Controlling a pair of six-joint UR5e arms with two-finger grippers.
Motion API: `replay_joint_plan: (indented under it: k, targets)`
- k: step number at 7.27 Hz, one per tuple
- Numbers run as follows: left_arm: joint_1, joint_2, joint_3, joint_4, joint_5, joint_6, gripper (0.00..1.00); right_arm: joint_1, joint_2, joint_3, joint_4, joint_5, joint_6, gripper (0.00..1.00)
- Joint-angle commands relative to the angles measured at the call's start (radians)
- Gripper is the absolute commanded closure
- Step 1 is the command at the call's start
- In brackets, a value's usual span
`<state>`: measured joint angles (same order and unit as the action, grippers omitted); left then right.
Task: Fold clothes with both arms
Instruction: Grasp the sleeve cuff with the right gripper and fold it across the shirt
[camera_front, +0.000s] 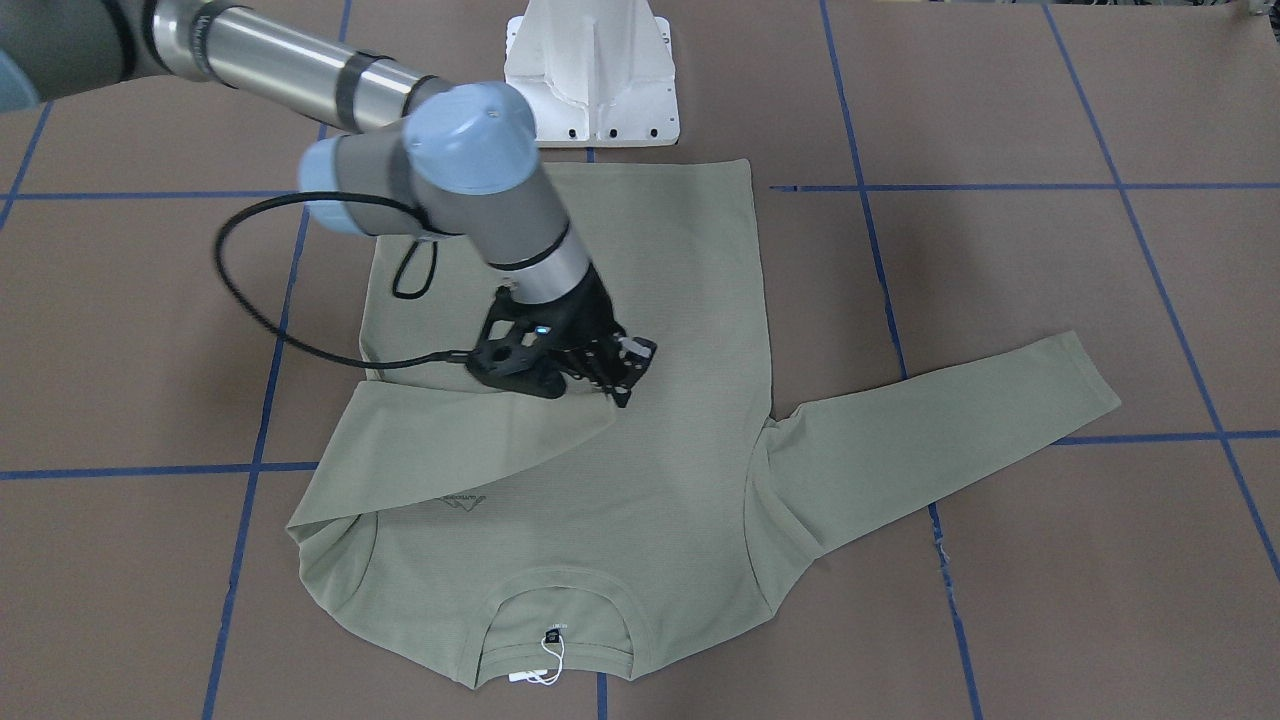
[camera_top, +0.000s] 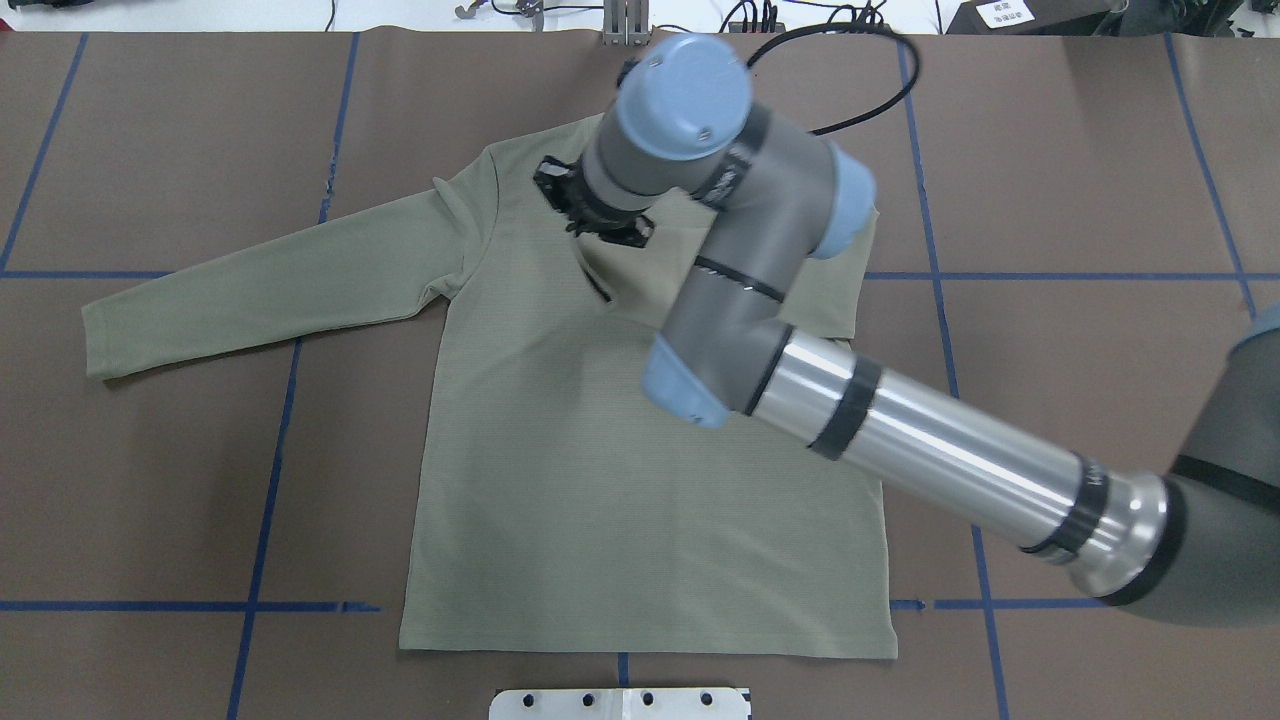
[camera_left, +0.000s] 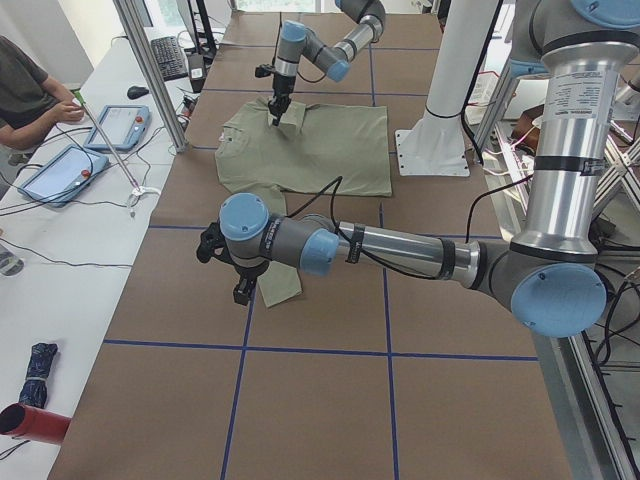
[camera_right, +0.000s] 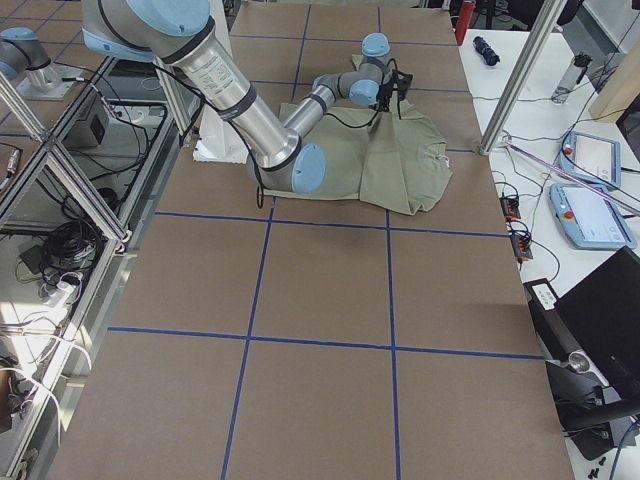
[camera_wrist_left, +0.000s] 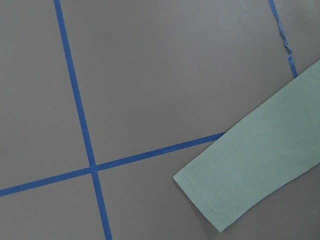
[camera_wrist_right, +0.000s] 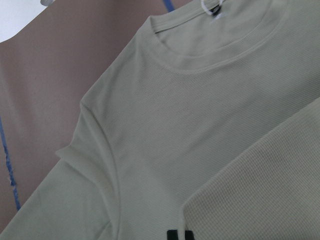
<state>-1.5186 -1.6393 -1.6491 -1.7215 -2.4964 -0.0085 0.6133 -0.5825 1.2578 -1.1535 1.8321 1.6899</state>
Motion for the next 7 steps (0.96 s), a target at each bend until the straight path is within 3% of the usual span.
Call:
replay_joint_plan:
  k: [1, 2, 3, 5, 6, 7]
  targets:
    - [0.000, -0.002, 0.002, -0.001, -0.001, -0.002, 0.00, -0.104, 0.177, -0.293, 0.142, -0.174, 0.014, 1.00]
    - [0.000, -0.002, 0.006, 0.000, -0.001, -0.002, 0.00, -0.115, 0.197, -0.328, 0.153, -0.192, 0.010, 1.00]
    - [0.002, -0.002, 0.009, 0.000, -0.001, -0.002, 0.00, -0.128, 0.220, -0.363, 0.153, -0.207, 0.010, 0.01]
    - [0.067, -0.010, 0.072, -0.050, 0.001, -0.074, 0.00, -0.130, 0.254, -0.400, 0.153, -0.205, 0.001, 0.00]
    - [0.130, -0.014, 0.168, -0.210, 0.004, -0.244, 0.00, -0.126, 0.247, -0.371, 0.150, -0.200, -0.009, 0.00]
    - [0.188, -0.057, 0.316, -0.392, 0.017, -0.433, 0.04, -0.097, 0.154, -0.233, 0.134, -0.145, -0.009, 0.00]
